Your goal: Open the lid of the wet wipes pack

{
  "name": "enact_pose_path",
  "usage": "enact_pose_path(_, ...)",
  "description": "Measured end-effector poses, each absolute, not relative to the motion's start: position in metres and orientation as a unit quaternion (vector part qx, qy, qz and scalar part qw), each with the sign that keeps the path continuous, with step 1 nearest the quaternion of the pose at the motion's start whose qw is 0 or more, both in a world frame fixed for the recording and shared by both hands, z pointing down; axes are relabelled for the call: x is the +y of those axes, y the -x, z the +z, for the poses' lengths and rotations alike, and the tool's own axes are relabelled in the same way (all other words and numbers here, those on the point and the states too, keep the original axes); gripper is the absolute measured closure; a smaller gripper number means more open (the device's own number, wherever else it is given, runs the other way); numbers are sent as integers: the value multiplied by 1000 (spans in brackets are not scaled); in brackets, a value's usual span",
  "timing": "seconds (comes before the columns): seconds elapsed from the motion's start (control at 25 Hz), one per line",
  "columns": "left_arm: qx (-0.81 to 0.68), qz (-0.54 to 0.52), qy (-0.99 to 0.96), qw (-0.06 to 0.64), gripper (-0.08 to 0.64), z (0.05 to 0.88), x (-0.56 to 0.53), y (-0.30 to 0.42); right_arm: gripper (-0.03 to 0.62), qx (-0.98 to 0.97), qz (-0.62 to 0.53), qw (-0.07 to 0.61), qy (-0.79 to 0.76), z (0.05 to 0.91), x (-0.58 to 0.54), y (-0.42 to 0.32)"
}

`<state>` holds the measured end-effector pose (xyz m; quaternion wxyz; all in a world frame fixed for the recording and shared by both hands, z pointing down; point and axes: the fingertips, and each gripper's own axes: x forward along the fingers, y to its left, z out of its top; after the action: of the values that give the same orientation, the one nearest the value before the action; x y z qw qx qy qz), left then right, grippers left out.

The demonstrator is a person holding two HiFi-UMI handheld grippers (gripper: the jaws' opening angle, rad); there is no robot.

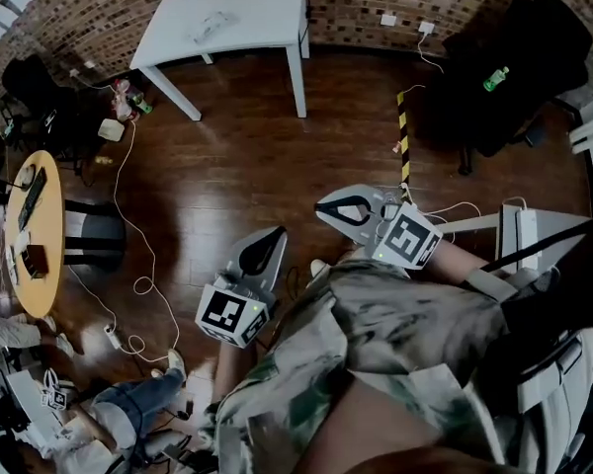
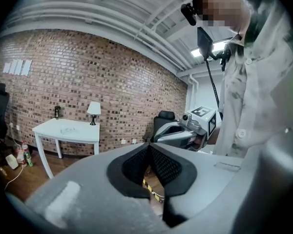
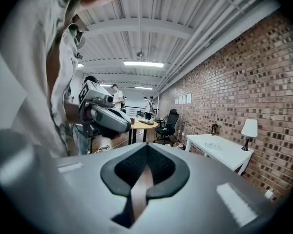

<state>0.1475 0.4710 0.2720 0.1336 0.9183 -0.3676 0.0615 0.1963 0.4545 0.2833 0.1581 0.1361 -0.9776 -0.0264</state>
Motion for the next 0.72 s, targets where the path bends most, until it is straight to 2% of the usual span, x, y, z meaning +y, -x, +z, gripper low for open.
enact_pose_path(0.72,-362,59,-919,142,557,274,456,-157,586,-978,-39,155,-131,281,447,-199)
